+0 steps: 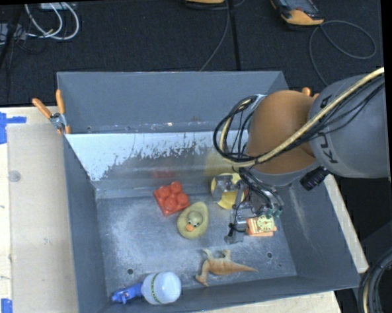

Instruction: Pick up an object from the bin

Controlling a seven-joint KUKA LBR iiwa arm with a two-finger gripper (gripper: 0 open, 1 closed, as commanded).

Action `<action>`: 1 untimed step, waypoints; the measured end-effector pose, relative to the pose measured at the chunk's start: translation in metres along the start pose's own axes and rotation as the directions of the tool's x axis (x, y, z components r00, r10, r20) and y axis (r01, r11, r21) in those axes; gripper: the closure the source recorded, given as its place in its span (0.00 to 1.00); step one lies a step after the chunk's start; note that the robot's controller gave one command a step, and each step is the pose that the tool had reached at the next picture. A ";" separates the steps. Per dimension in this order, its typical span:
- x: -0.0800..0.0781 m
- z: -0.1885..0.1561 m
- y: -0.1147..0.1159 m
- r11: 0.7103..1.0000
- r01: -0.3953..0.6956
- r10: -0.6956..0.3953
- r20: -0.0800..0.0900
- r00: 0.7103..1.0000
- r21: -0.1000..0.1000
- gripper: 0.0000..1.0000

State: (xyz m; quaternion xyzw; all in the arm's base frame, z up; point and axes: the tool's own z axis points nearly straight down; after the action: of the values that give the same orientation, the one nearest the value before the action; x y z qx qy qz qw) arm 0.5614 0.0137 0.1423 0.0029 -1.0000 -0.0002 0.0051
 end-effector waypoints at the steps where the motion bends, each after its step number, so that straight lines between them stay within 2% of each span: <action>1: -0.002 -0.005 0.000 1.000 0.000 0.000 0.008 1.000 0.000 0.00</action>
Offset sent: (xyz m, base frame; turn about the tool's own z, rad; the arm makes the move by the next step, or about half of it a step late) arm -0.0749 0.0012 -0.0723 -0.0542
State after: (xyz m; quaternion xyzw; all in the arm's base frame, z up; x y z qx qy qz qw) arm 0.5630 0.0136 0.1469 0.0028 -1.0000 -0.0002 0.0012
